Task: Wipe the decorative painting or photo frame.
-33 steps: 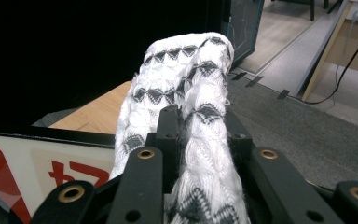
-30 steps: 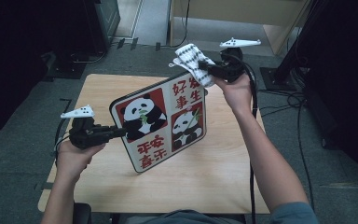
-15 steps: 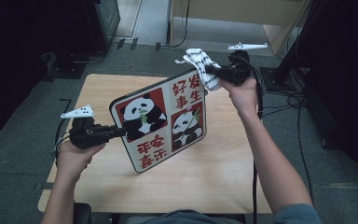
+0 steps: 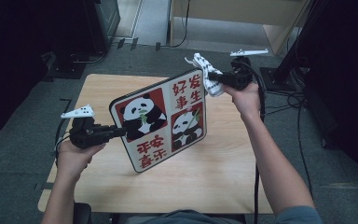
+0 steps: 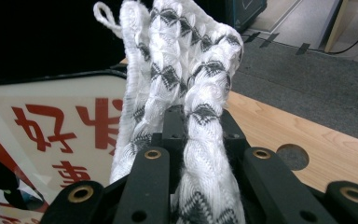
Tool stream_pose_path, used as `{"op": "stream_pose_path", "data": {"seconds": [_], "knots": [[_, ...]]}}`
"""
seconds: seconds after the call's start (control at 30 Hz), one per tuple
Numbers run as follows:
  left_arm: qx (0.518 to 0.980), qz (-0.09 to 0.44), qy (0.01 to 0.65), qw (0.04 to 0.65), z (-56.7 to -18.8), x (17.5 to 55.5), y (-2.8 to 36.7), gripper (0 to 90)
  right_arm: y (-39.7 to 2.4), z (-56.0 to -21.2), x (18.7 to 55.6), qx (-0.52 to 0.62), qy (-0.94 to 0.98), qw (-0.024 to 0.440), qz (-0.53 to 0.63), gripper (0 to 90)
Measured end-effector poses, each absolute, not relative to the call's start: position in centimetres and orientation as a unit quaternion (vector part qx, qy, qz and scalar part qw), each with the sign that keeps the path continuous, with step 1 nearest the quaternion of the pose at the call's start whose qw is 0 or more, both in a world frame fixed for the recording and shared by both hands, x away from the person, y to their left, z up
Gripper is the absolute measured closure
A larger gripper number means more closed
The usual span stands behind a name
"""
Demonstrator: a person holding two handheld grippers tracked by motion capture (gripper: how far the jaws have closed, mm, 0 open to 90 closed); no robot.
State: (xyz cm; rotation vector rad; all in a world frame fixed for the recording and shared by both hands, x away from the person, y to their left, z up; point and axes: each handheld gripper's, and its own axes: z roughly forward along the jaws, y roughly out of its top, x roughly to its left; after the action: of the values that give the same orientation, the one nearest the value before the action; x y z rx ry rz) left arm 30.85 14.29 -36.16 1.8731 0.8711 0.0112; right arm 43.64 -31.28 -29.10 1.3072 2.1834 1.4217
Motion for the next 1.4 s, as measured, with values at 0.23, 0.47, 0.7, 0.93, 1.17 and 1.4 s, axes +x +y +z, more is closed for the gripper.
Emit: {"op": "stream_pose_path", "data": {"seconds": [0.23, 0.47, 0.7, 0.93, 1.17, 1.4], "knots": [[0.779, 0.004, 0.361, 0.512, -36.2, 30.8, 14.2, 77.0, -30.9, -29.8, 43.4, 0.44, 0.757, 0.127, 0.466, 79.2], [0.779, 0.003, 0.36, 0.513, -36.3, 30.9, 14.3, 77.1, -30.9, -30.6, 43.0, 0.435, 0.764, 0.134, 0.457, 79.1], [0.778, 0.001, 0.36, 0.515, -36.3, 30.9, 14.3, 77.1, -30.8, -31.4, 42.8, 0.434, 0.774, 0.138, 0.44, 79.2], [0.778, 0.001, 0.36, 0.515, -36.3, 30.9, 14.3, 77.2, -30.9, -32.1, 42.6, 0.434, 0.776, 0.136, 0.436, 79.3], [0.778, 0.001, 0.359, 0.515, -36.3, 30.9, 14.3, 77.3, -31.1, -33.1, 42.4, 0.438, 0.776, 0.131, 0.435, 79.2], [0.778, 0.001, 0.359, 0.515, -36.3, 30.9, 14.3, 77.3, -31.3, -33.9, 42.1, 0.442, 0.775, 0.126, 0.433, 79.2]]}}
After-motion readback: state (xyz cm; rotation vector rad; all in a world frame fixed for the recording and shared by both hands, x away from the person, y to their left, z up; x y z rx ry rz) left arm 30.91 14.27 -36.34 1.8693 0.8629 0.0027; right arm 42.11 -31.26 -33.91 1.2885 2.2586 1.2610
